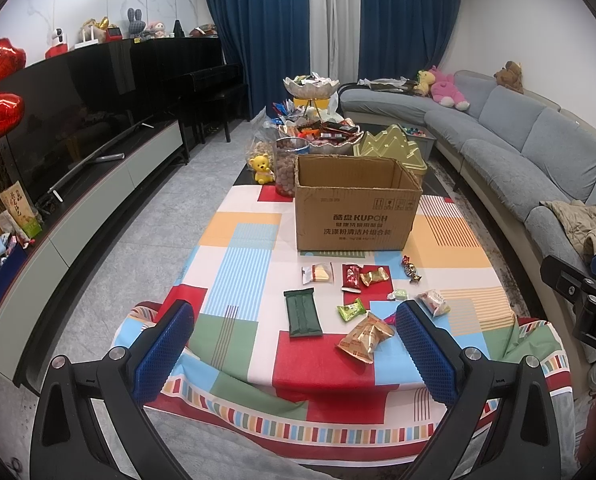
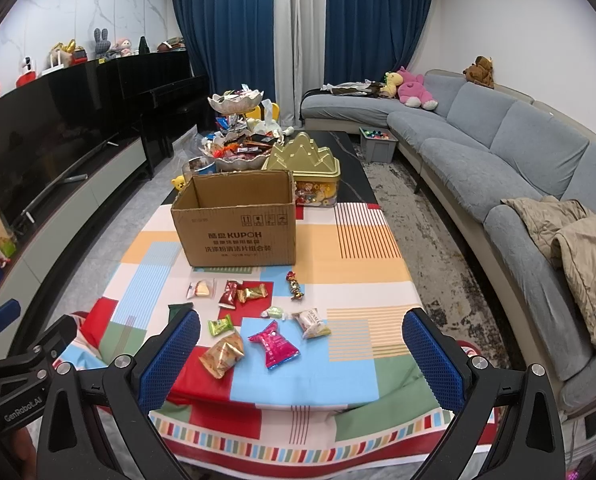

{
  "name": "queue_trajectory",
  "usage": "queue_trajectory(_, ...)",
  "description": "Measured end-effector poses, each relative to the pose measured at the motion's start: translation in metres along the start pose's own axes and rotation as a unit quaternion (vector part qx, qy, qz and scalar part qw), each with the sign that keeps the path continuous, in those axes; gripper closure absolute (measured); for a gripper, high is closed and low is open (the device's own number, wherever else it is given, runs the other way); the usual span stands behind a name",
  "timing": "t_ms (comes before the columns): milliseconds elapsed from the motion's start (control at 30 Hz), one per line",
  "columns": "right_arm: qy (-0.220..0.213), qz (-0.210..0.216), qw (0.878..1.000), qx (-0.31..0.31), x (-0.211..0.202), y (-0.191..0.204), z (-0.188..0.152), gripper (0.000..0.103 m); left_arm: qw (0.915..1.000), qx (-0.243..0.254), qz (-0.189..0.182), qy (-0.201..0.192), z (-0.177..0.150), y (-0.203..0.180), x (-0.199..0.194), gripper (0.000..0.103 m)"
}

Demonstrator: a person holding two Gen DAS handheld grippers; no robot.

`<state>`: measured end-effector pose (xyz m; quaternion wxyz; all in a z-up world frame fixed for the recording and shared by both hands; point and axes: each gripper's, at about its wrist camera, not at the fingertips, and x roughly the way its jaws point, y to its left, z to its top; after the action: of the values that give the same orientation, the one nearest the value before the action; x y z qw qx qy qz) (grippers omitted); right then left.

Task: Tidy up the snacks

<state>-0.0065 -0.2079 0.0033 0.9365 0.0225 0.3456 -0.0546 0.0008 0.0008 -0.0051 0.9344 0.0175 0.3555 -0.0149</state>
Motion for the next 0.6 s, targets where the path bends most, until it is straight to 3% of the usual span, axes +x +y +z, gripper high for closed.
queue_trajectory(600, 0.001, 0.000, 1.000, 0.000, 0.0010, 0.0001, -0.0011, 0.000, 1.0000, 0.000, 0.000, 0.001, -0.0006, 0.0001, 0.0003, 0.001)
